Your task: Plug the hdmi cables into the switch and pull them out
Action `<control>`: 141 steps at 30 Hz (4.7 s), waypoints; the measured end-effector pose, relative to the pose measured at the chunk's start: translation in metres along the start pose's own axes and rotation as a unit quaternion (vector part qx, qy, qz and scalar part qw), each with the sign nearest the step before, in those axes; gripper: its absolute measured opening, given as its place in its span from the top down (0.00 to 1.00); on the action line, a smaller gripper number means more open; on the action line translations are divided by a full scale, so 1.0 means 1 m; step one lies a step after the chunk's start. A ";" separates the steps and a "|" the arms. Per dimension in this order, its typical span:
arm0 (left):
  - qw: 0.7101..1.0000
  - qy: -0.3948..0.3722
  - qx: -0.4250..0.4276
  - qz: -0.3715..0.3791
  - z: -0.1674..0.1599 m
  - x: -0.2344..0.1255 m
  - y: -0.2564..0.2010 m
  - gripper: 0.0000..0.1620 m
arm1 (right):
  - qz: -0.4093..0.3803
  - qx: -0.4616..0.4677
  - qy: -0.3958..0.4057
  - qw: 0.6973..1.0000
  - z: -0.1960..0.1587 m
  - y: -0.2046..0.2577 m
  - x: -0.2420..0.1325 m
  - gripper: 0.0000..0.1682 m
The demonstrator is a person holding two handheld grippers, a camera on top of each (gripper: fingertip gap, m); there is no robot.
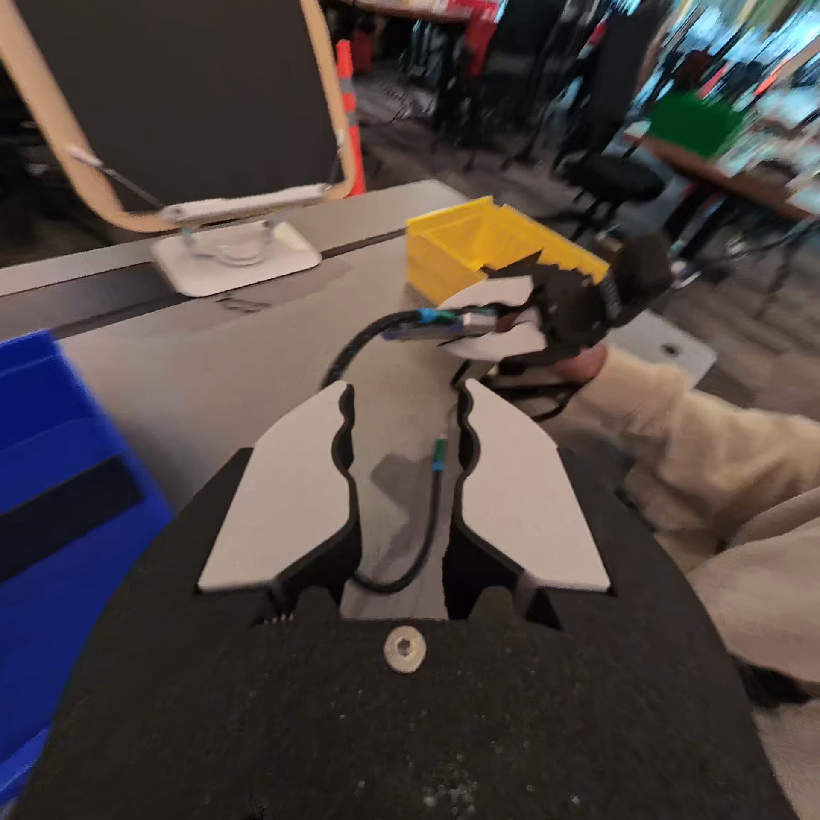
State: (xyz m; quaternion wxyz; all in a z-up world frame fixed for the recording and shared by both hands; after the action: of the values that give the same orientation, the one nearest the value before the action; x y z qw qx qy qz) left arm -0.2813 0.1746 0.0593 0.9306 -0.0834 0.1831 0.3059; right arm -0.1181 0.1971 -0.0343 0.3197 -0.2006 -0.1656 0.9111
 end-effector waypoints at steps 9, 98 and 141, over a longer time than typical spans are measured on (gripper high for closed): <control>0.975 0.157 0.051 -0.148 -0.055 0.027 -0.021 0.67 | 0.114 -0.089 0.020 0.989 0.027 0.048 0.022 0.85; 0.998 -0.025 0.031 0.047 -0.102 0.111 -0.004 0.87 | -0.128 0.006 0.057 0.990 0.010 -0.010 -0.028 0.87; 0.998 -0.002 0.050 0.030 -0.120 0.109 -0.014 0.87 | -0.299 0.518 0.362 0.715 -0.245 -0.188 -0.250 0.77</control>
State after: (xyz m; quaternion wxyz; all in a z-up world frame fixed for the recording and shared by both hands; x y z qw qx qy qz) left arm -0.2271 0.1900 -0.0933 0.9242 -0.0303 0.1990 0.3244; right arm 0.2733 0.2163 -0.1009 0.6645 -0.2582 0.4096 0.5692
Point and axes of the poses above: each gripper's, where its closed fingertips meet, x out along the fingers, z out of its top, y = z × x across the jaws, the point moved 1 cm from there along -x, back along the fingers, and after that the axes turned 13 degrees about z, right-handed, at the moved point
